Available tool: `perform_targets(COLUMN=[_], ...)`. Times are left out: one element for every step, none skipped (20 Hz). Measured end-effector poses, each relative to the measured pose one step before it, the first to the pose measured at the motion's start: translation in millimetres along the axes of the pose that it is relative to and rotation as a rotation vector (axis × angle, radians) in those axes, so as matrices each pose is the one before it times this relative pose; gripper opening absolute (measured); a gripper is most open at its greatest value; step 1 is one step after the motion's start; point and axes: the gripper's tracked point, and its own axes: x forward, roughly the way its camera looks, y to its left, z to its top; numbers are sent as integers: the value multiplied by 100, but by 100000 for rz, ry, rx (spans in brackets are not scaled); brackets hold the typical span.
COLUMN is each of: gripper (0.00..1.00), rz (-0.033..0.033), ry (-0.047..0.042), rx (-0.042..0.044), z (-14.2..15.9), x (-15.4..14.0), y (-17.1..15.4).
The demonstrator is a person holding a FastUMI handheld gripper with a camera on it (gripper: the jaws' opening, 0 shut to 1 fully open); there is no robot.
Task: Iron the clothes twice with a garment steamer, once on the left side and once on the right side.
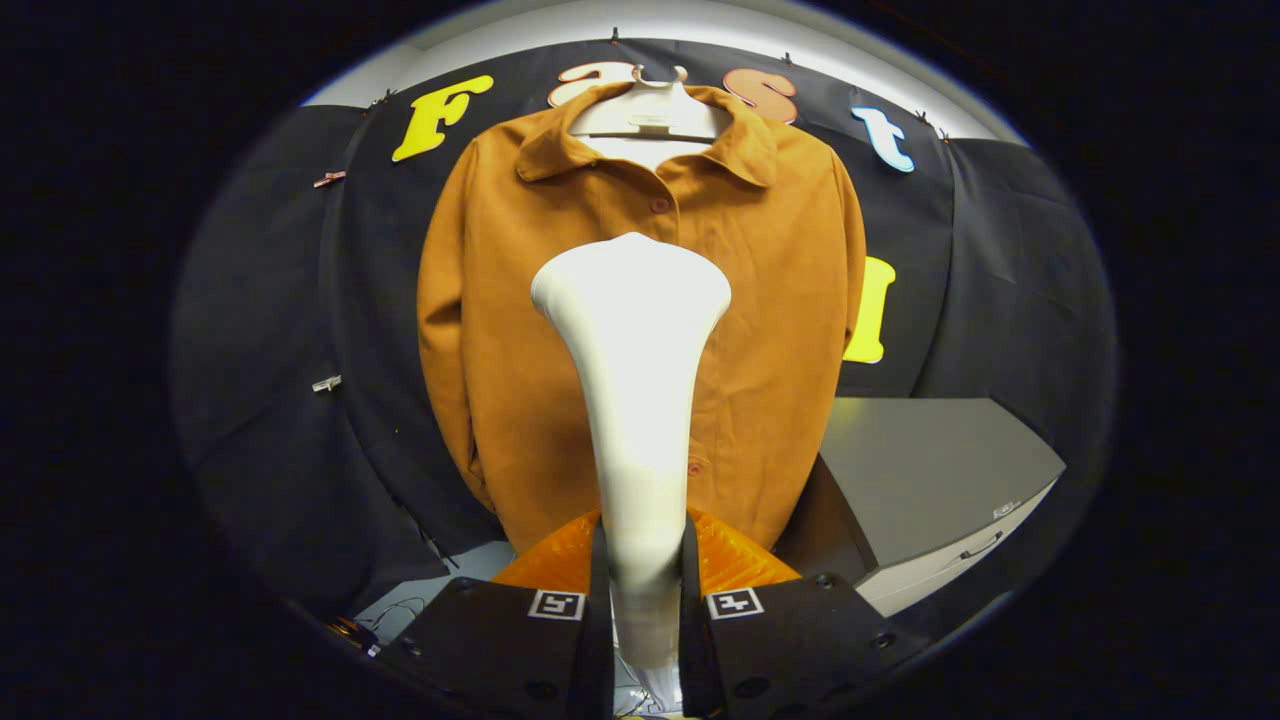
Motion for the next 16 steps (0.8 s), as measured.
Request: perform_targets(gripper=[29,29,29,29,29,29,29,29,29,29,29,29,29,29,29,29], rz=[374,406,303,-70,-379,-417,-438,-619,-788,-806,-694,-1160,-1583,-1563,-1483,-1271], ry=[-756,-698,-914,-1093,-1031,-884,-549,-214,-52,-127,-508,-997,-1042,-609,-393,-177], rx=[6,-449,-308,-47,-331,-491,-72,-118,-48,32,2,178,-144,-407,-131,-184], z=[389,431,750,1103,854,682,412,369,247,193,266,181,117,-84,-208,-282], x=[200,20,264,369,388,387,379,423,571,606,573,435,483,394,307,187], y=[280,577,639,872,729,796,575,562,326,301,323,98,-55,-71,-106,11])
